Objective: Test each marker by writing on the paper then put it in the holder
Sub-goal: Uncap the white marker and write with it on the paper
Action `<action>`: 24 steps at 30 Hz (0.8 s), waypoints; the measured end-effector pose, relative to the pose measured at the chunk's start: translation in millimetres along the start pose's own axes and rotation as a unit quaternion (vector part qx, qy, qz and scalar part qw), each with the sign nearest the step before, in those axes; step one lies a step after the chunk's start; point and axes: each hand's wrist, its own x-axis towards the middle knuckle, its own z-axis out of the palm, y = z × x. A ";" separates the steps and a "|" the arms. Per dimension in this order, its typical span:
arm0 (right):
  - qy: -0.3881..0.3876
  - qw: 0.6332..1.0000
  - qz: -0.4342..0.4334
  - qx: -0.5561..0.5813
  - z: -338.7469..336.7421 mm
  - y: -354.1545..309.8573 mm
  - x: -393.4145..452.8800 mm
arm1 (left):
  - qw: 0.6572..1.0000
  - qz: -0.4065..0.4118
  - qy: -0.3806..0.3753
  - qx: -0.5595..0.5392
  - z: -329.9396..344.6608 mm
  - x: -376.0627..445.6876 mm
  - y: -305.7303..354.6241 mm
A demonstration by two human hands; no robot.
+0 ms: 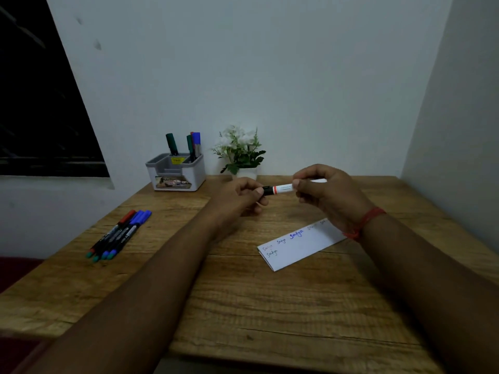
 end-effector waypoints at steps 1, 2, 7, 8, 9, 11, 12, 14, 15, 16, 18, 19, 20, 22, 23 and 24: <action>0.014 0.999 0.003 0.033 0.2 0.5 0.2 | 1.000 0.005 -0.011 0.006 0.3 -0.2 -0.9; 0.022 0.997 0.008 0.069 1.4 1.9 0.0 | 1.000 0.008 -0.023 0.017 1.1 -0.4 -2.2; -0.001 0.991 0.061 0.116 19.6 15.1 -4.6 | 0.988 0.066 -0.055 0.127 13.6 -2.4 -8.0; -0.002 0.993 0.065 0.101 21.8 16.6 -5.2 | 0.986 0.076 -0.051 0.141 16.0 -3.0 -7.5; 0.000 0.994 0.066 0.088 22.7 17.7 -5.0 | 0.984 0.082 -0.046 0.151 17.7 -3.4 -6.5; 0.012 0.995 0.063 0.073 21.7 19.4 -3.2 | 0.981 0.089 -0.036 0.167 20.1 -2.9 -6.0; 0.023 0.996 0.061 0.063 21.4 20.1 -1.6 | 0.978 0.096 -0.026 0.181 21.5 -1.5 -6.2; 0.058 0.996 0.058 0.041 22.6 22.0 2.4 | 0.967 0.117 -0.001 0.228 25.4 3.2 -7.1; 0.079 0.995 0.057 0.034 23.8 23.5 4.9 | 0.957 0.130 0.015 0.260 28.3 5.1 -6.8; 0.100 0.993 0.057 0.029 24.8 24.5 7.1 | 0.947 0.142 0.028 0.287 31.4 6.6 -6.2; 0.130 0.990 0.058 0.015 24.9 26.4 11.4 | 0.934 0.158 0.043 0.317 36.9 8.0 -3.8; 0.140 0.988 0.058 0.009 24.5 27.5 13.0 | 0.929 0.162 0.047 0.329 39.0 8.0 -2.6; 0.148 0.987 0.057 0.004 24.0 28.1 14.1 | 0.924 0.165 0.048 0.340 40.8 8.1 -2.1; 0.157 0.986 0.054 -0.002 23.2 29.7 16.0 | 0.918 0.166 0.050 0.357 43.8 7.7 -0.8; 0.159 0.986 0.056 -0.002 23.4 30.9 17.0 | 0.914 0.166 0.051 0.365 44.9 7.8 0.0; 0.161 0.985 0.060 -0.001 23.9 31.9 17.9 | 0.911 0.168 0.052 0.374 45.7 7.9 0.7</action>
